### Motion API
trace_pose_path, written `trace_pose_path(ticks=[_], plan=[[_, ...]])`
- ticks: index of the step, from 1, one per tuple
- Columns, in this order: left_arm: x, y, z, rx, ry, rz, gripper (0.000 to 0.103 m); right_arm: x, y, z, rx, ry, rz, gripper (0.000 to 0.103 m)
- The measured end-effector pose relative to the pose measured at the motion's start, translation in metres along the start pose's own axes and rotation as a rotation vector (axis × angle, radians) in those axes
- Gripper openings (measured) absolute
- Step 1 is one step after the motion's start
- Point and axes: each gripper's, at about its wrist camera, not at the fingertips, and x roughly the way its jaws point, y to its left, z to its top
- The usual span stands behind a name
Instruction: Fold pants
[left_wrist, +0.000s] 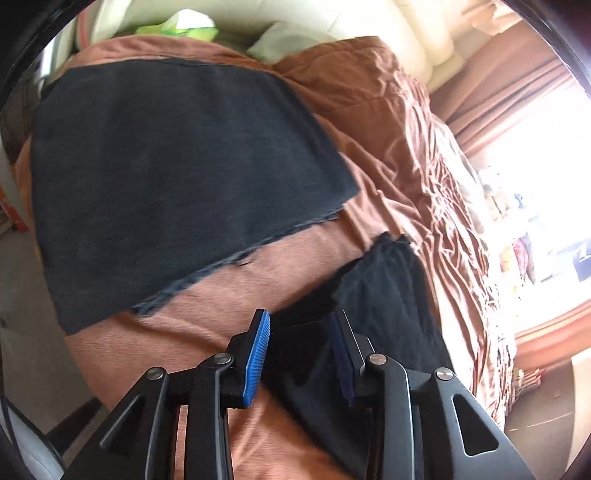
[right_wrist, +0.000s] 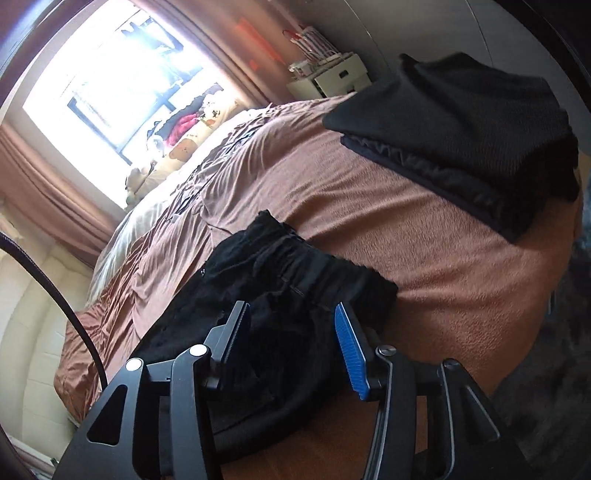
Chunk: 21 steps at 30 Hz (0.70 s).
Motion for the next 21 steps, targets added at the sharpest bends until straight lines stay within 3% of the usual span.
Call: trace_pose_path(ticks=[8, 13, 21], plan=[[0.015, -0.068, 0.007, 0.085, 0.026, -0.052, 0.037, 0.024, 0.051, 0.008, -0.198, 0.047, 0.062, 0.046], [0.032, -0.11, 0.002, 0.145, 0.058, -0.055, 0.048, 0.059, 0.084, 0.009, -0.307, 0.117, 0.091, 0.046], [0.061, -0.164, -0.01, 0.227, 0.115, -0.044, 0.049, 0.107, 0.141, 0.013, -0.462, 0.206, 0.113, 0.046]])
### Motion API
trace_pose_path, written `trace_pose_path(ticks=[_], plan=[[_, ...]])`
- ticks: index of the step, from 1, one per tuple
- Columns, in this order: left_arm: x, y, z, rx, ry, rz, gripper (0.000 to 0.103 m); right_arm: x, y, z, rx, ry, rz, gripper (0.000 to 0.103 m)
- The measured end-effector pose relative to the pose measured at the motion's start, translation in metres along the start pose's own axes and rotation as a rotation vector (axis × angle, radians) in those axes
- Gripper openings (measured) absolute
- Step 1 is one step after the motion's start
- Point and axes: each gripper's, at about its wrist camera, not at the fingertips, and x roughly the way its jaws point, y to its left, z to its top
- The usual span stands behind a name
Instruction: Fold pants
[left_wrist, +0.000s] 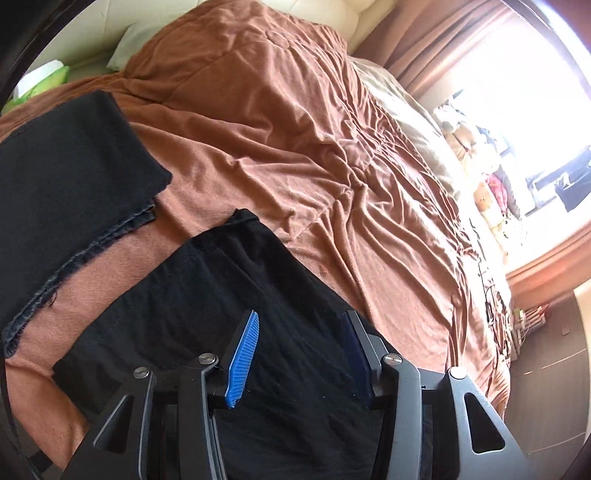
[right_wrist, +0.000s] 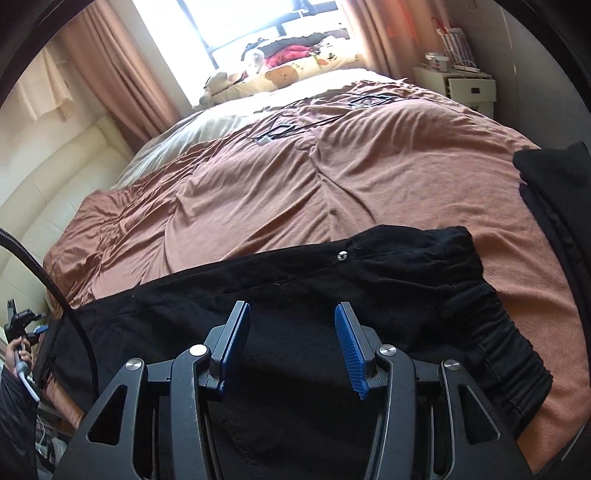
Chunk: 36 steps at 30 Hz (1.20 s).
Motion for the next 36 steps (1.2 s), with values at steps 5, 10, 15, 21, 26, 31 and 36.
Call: trace_pose_path(ticks=[5, 10, 15, 21, 26, 31, 36], plan=[[0.02, -0.025, -0.001, 0.052, 0.036, 0.022, 0.049, 0.038, 0.022, 0.023, -0.118, 0.063, -0.003, 0.046], [0.04, -0.044, -0.001, 0.098, 0.08, 0.038, 0.049, 0.072, 0.056, 0.04, -0.232, 0.118, 0.0, 0.046], [0.061, -0.059, 0.0, 0.14, 0.101, 0.074, 0.049, 0.105, 0.086, 0.049, -0.325, 0.159, 0.0, 0.057], [0.088, -0.064, 0.004, 0.16, 0.127, 0.177, 0.049, 0.135, 0.118, 0.057, -0.409, 0.191, 0.035, 0.057], [0.106, -0.056, 0.008, 0.152, 0.165, 0.247, 0.049, 0.157, 0.141, 0.065, -0.501, 0.208, 0.07, 0.057], [0.121, -0.044, 0.015, 0.119, 0.208, 0.303, 0.049, 0.188, 0.158, 0.069, -0.578, 0.257, 0.099, 0.057], [0.131, -0.039, 0.021, 0.095, 0.241, 0.327, 0.049, 0.224, 0.177, 0.069, -0.645, 0.312, 0.102, 0.057]])
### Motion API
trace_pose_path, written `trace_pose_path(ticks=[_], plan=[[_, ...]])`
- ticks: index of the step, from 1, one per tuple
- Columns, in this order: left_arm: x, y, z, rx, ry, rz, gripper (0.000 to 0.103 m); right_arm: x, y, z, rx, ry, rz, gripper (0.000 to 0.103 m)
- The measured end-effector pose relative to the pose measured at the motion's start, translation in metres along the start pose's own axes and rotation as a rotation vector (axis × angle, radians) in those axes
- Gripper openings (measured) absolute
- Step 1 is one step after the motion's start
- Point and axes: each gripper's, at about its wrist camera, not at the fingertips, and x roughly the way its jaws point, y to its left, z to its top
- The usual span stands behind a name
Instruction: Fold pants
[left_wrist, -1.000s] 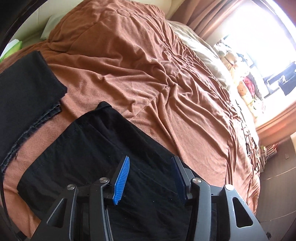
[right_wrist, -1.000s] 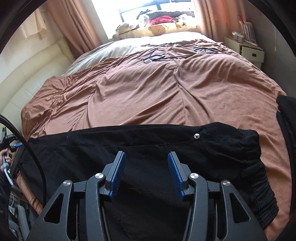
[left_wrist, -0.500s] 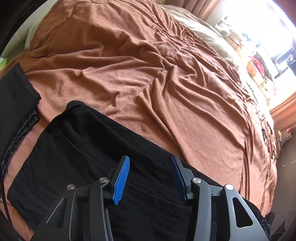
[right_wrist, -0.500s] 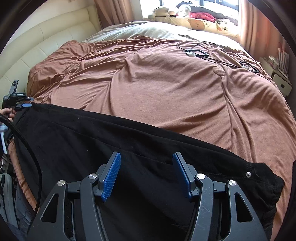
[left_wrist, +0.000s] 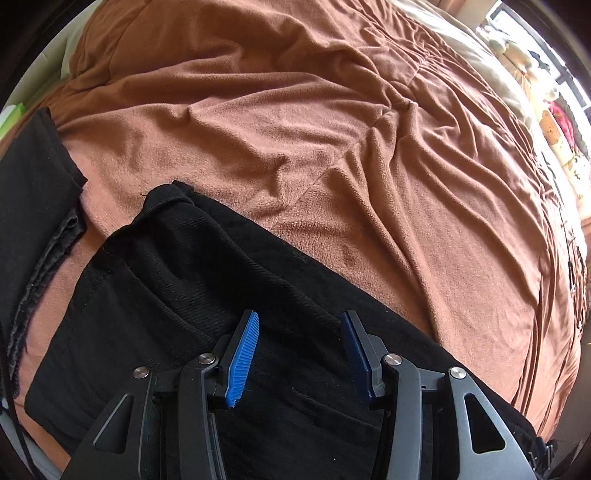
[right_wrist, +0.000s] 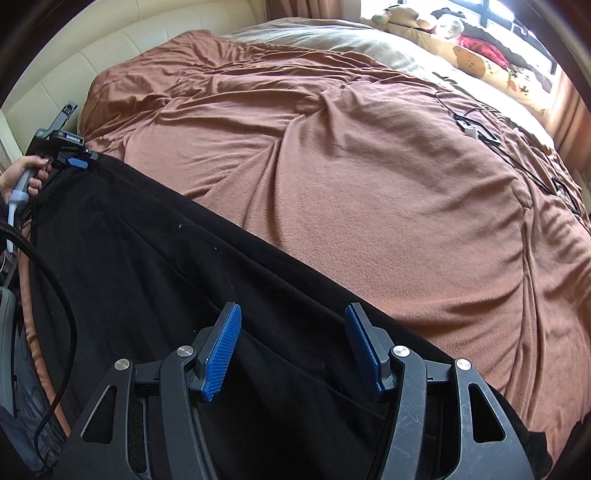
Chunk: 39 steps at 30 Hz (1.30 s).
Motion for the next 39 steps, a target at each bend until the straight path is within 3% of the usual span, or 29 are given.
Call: trace_pose_path(ticks=[14, 16, 18, 21, 24, 27, 35, 39], plan=[[0.025, -0.005, 0.019, -0.034, 0.083, 0.043, 0.049, 0.063, -0.003, 0.019, -0.107, 0.14, 0.032, 0.056], [0.027, -0.003, 0.021, -0.033, 0.087, 0.049, 0.049, 0.063, -0.002, 0.018, -0.118, 0.137, 0.032, 0.045], [0.028, -0.004, 0.021, -0.038, 0.085, 0.057, 0.047, 0.06, -0.002, 0.016, -0.122, 0.128, 0.032, 0.018], [0.027, -0.004, 0.022, -0.038, 0.078, 0.076, 0.04, 0.05, 0.001, 0.012, -0.138, 0.102, 0.012, 0.003], [0.027, 0.003, 0.026, -0.062, 0.073, 0.046, 0.011, 0.038, 0.01, 0.005, -0.166, 0.07, -0.012, 0.001], [0.025, 0.011, 0.026, -0.078, 0.065, 0.005, 0.004, 0.024, 0.017, -0.001, -0.181, 0.035, -0.032, 0.0], [0.002, 0.021, 0.024, -0.111, -0.008, -0.1, 0.002, -0.007, 0.024, -0.006, -0.16, -0.037, -0.081, 0.0], [-0.006, 0.017, 0.027, -0.101, -0.028, -0.111, 0.002, -0.009, 0.024, -0.003, -0.14, -0.04, -0.113, 0.0]])
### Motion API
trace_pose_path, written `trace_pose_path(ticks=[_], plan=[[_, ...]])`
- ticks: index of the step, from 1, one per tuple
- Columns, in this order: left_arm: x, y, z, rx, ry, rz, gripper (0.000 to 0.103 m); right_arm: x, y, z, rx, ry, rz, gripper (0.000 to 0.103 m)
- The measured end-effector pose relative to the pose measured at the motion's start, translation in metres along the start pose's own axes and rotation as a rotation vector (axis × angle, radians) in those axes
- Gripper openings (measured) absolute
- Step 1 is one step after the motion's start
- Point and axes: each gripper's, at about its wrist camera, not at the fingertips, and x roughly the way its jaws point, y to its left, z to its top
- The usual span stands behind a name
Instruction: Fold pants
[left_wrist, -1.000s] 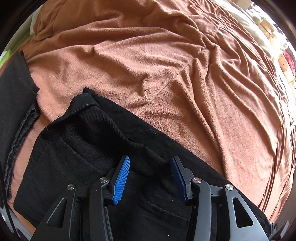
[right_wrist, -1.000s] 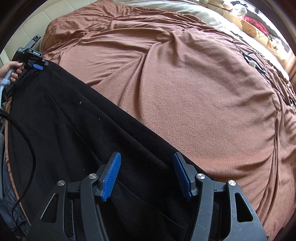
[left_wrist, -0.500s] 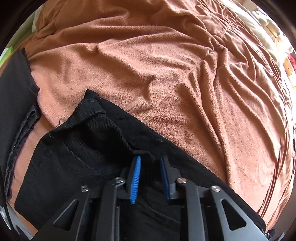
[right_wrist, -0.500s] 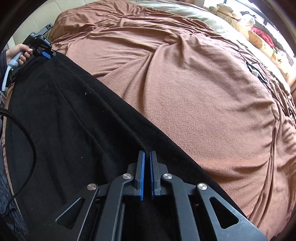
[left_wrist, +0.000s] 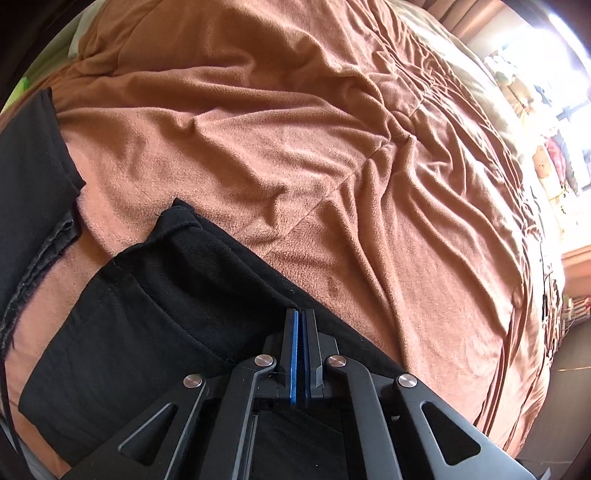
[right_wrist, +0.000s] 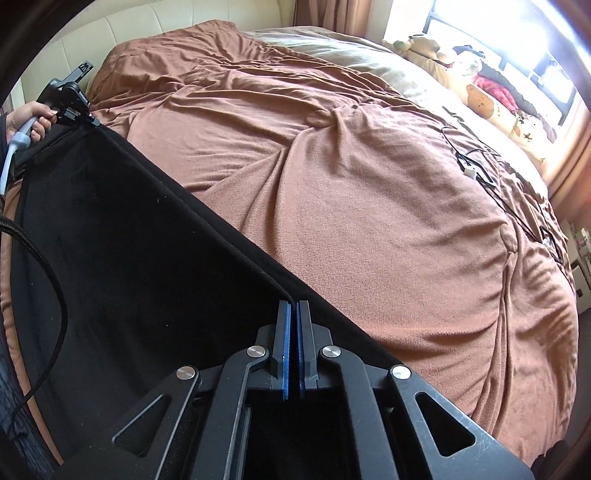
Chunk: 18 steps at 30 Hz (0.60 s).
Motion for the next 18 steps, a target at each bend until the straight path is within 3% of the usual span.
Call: trace_pose_path(ticks=[18], plan=[[0.031, -0.001, 0.002, -0.019, -0.001, 0.001, 0.0, 0.043, 0.002, 0.008, 0.056, 0.069, -0.069, 0.0]])
